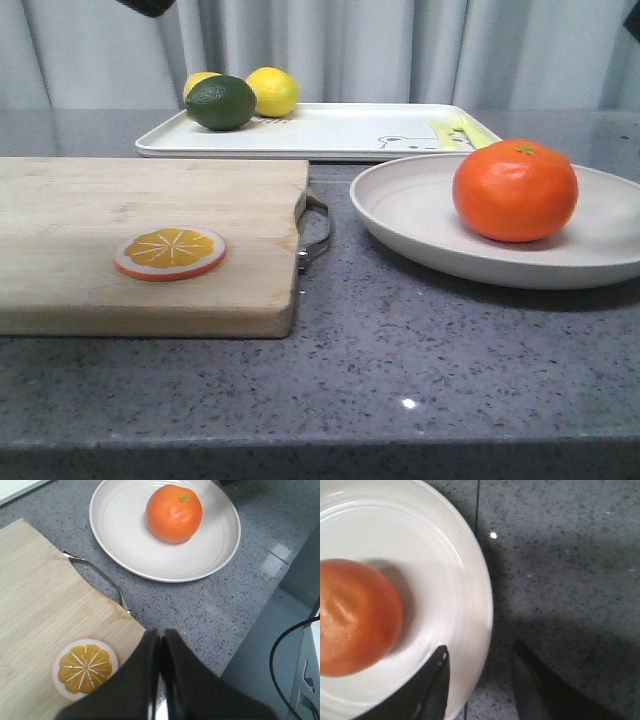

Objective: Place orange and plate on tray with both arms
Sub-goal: 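Move the right gripper to the plate rim farthest from the board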

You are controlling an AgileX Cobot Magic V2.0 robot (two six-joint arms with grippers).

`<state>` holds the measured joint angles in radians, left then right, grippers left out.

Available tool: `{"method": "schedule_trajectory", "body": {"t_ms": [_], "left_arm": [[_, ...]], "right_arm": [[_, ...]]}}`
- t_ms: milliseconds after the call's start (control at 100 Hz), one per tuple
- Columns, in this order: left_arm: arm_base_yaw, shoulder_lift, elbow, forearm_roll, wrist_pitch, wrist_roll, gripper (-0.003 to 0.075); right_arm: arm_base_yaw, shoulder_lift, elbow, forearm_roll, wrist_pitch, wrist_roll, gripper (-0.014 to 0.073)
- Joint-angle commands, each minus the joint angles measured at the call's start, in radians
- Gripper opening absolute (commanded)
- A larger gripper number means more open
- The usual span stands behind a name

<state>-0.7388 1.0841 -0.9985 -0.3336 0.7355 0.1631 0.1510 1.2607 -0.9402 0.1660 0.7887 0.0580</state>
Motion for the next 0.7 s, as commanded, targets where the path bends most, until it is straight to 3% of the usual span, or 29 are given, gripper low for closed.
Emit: {"method": "schedule_trajectory", "body": {"t_ms": [0,280,380,570,690], "left_arm": [[0.000,-0.041,-0.006,-0.015,-0.072,0.000,-0.0020],[0.000,-0.054,0.003,-0.017,-0.072,0.000,-0.0020],[0.000,-0.054,0.003,-0.017,-0.072,0.000,-0.0020],[0.000,-0.054,0.003,-0.017,-0.074,0.000,-0.0020],[0.000,-0.054,0.003,-0.017,-0.074,0.000,-0.0020]], "right_arm": [[0.001,0.025,-0.051,0.033,-0.023,-0.015,0.0322],[0.001,0.140,-0.072,0.033,-0.024,-0.015,0.0303],[0.000,0.142,-0.072,0.032,-0.025,-0.015,0.0206],[-0.001,0.142,-0.072,0.028,-0.032,-0.015,-0.0072],[-0.001,0.142,-0.072,0.030,-0.038,-0.015,-0.0067]]}}
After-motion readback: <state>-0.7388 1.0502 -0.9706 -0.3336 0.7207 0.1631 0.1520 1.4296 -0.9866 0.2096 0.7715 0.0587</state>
